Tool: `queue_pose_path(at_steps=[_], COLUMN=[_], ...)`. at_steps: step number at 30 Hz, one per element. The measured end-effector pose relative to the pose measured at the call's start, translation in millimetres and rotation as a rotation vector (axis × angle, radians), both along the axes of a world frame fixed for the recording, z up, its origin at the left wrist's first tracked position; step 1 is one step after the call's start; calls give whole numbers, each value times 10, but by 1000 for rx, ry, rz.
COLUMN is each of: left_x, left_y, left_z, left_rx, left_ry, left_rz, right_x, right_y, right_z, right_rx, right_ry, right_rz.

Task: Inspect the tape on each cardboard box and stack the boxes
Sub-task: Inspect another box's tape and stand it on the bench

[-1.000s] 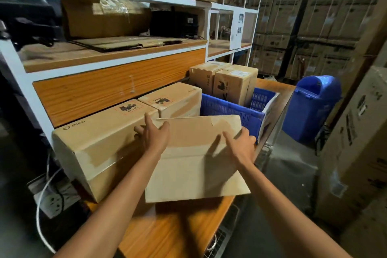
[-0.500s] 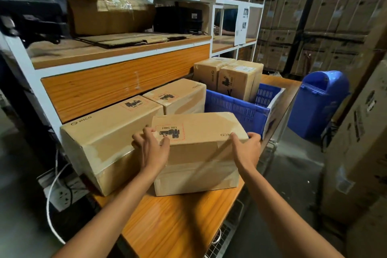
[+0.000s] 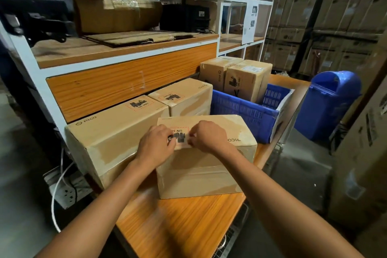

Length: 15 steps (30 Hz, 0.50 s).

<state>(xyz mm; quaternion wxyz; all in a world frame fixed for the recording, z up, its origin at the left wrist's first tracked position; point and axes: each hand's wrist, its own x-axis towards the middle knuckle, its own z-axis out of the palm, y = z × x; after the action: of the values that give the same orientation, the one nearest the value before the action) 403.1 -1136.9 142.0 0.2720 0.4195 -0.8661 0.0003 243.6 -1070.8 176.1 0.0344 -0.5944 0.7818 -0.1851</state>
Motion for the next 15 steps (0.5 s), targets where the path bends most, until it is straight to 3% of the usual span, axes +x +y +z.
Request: queue_pose_path(at_steps=[4, 7, 11, 15], left_x=[-47, -138, -275, -341], left_y=[-11, -118, -349, -386], left_z=[112, 386, 501, 329], left_rx=[29, 171, 402, 340], left_ry=[-178, -288, -244, -250], left_rz=[9, -8, -69, 1], right_x=[34, 15, -27, -61], right_y=[-141, -266, -494, -597], right_z=[109, 299, 321, 63], right_rx=[152, 254, 363, 397], right_ry=[222, 237, 239, 362], right_rz=[40, 96, 257, 286])
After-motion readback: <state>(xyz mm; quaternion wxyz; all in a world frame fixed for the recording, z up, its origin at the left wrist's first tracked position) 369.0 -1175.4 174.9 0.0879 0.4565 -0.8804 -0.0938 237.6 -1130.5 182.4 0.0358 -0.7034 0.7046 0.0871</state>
